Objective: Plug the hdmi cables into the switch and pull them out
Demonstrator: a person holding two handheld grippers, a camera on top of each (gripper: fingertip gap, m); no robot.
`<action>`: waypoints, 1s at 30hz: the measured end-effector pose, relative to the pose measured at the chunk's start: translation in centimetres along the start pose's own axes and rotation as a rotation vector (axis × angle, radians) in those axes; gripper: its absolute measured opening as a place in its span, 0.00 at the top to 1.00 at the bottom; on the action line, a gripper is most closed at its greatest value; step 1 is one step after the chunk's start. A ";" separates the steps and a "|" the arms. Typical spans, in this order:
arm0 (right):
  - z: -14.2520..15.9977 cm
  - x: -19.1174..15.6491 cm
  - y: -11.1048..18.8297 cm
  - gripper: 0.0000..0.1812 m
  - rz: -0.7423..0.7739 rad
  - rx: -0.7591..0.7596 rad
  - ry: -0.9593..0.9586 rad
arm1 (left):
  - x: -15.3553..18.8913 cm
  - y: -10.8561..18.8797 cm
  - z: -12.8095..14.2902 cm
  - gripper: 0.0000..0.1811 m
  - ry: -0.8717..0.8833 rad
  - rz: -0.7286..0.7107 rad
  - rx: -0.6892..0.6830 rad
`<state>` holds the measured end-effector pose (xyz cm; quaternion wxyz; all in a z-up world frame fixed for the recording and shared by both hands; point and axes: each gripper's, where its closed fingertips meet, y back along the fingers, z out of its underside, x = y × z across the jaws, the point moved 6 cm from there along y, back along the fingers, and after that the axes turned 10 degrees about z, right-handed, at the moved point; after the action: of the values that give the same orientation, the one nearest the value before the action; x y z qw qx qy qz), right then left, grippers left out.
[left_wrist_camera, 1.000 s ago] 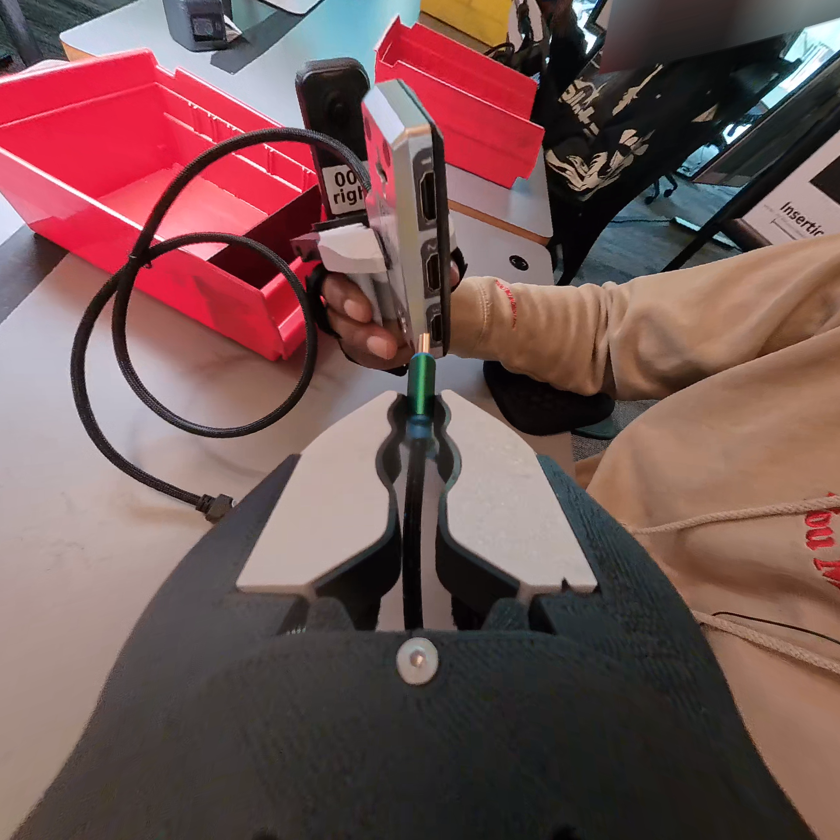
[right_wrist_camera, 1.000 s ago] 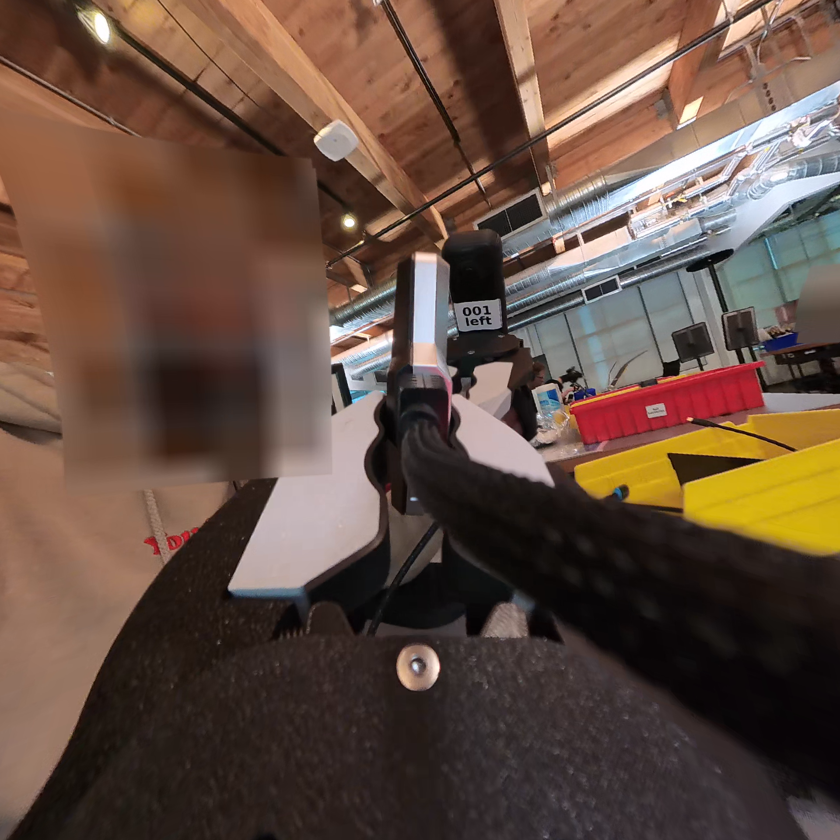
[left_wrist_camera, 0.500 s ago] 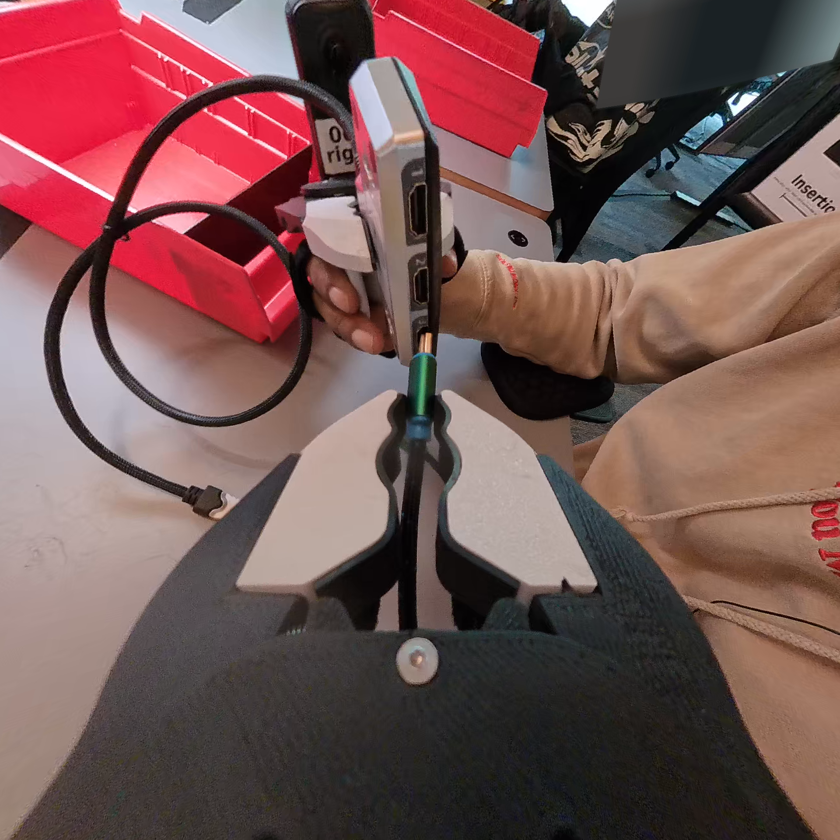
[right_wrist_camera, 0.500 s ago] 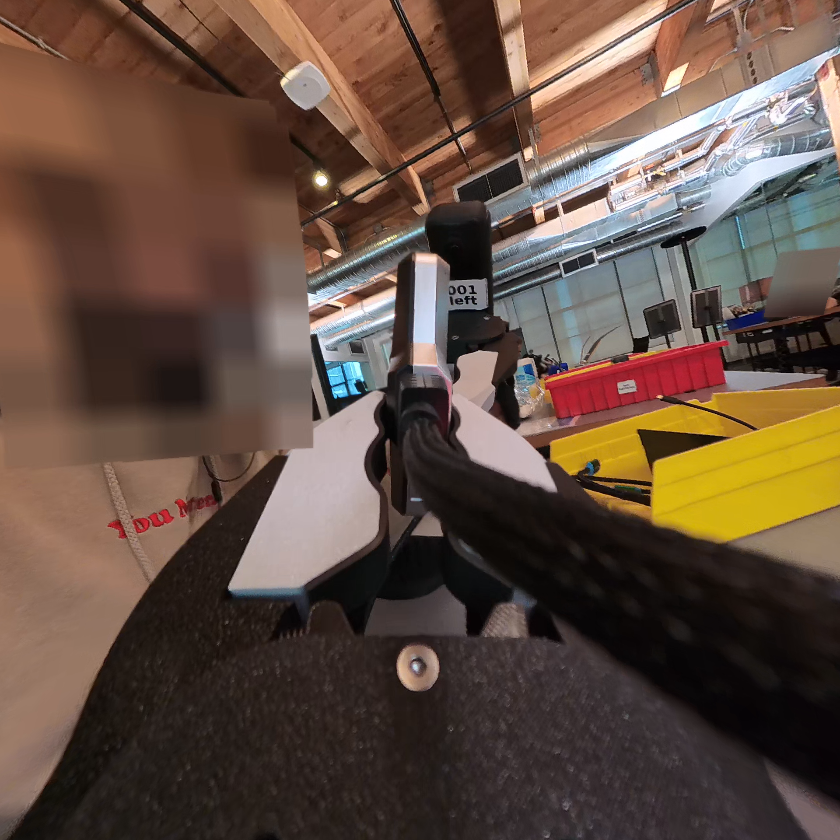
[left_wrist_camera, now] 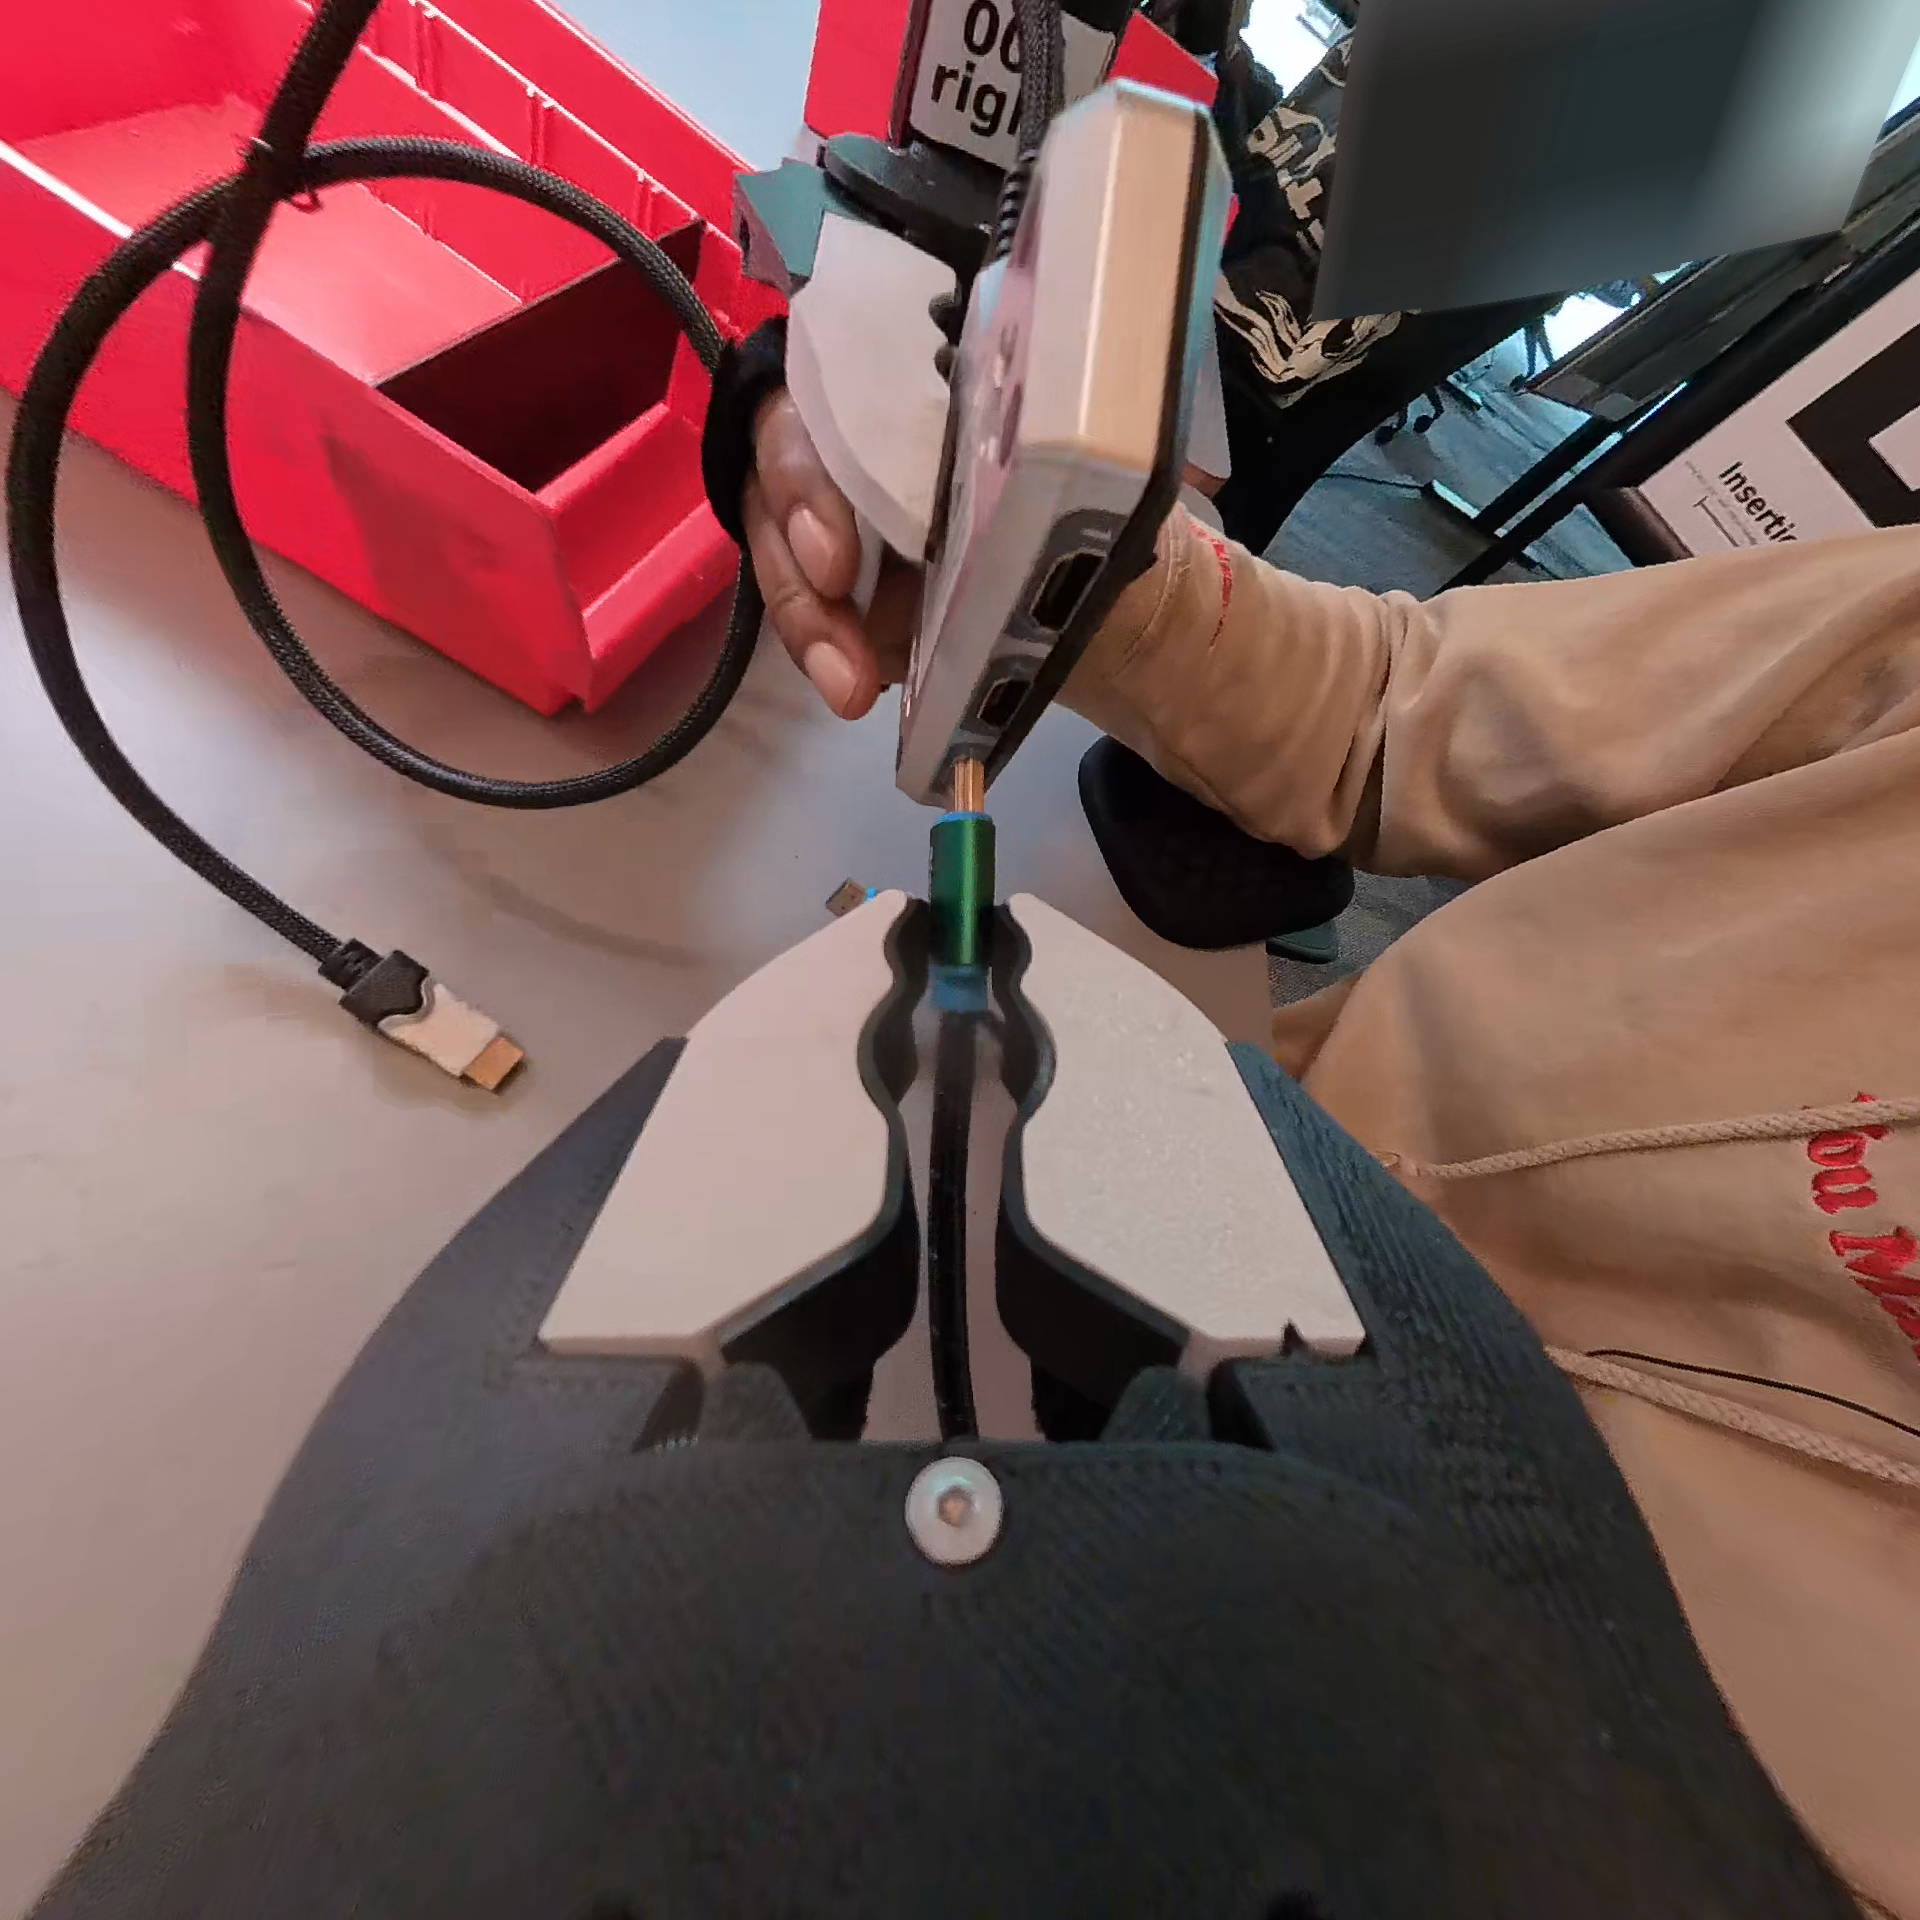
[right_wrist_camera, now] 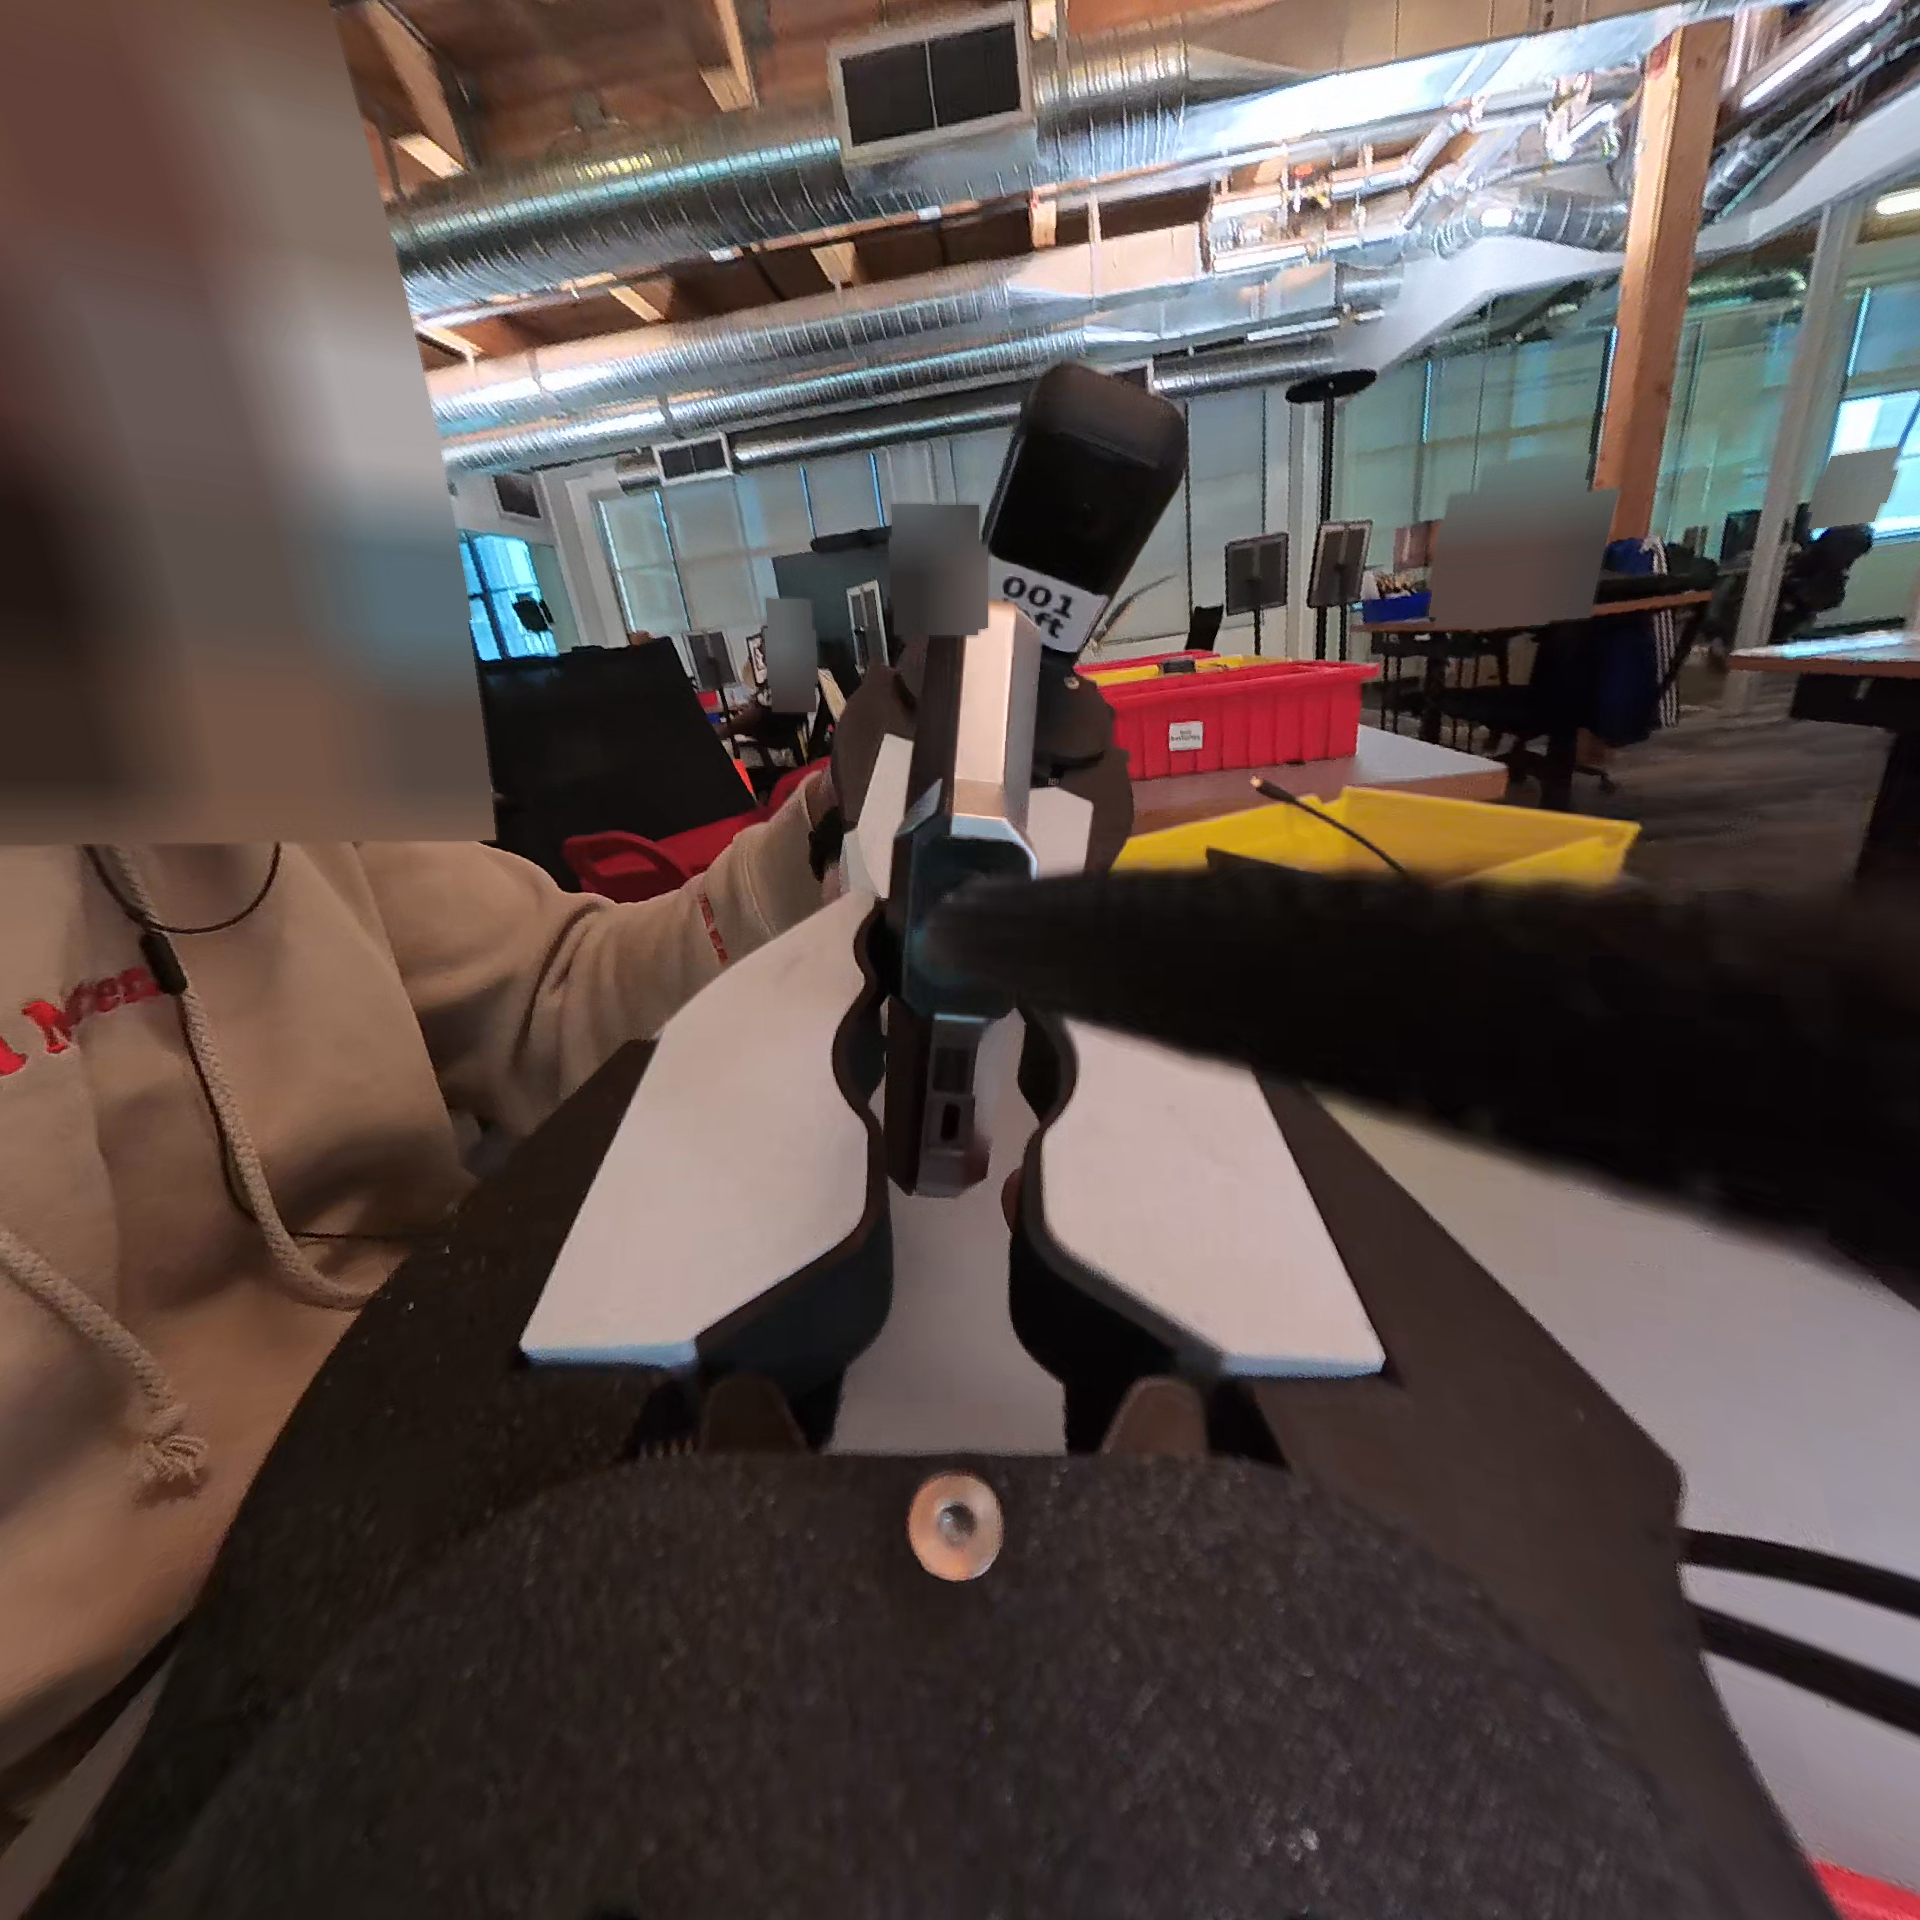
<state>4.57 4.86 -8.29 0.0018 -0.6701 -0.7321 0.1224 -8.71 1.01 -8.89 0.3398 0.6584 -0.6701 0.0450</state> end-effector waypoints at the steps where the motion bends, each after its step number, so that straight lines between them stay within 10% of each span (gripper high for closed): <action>1: 0.1 0.0 0.0 0.88 0.000 -0.015 0.000 | 0.0 0.0 0.0 0.93 -0.006 0.005 -0.001; 9: 0.3 -0.1 0.3 0.88 -0.165 0.020 -0.177 | 0.8 -1.0 0.3 0.93 -0.034 0.109 -0.032; 23: 2.1 -0.1 -0.1 0.88 -0.086 -0.344 -0.120 | -1.0 -3.6 2.6 0.93 0.014 0.076 -0.212; 30: 1.3 0.3 0.3 0.88 -0.077 -0.252 -0.172 | -1.4 -2.9 1.6 0.93 0.048 0.183 -0.051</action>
<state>4.65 4.96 -9.65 -0.1407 -0.6235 -0.7642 0.0863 -6.89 1.03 -11.97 0.3668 0.5845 -0.7199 0.0746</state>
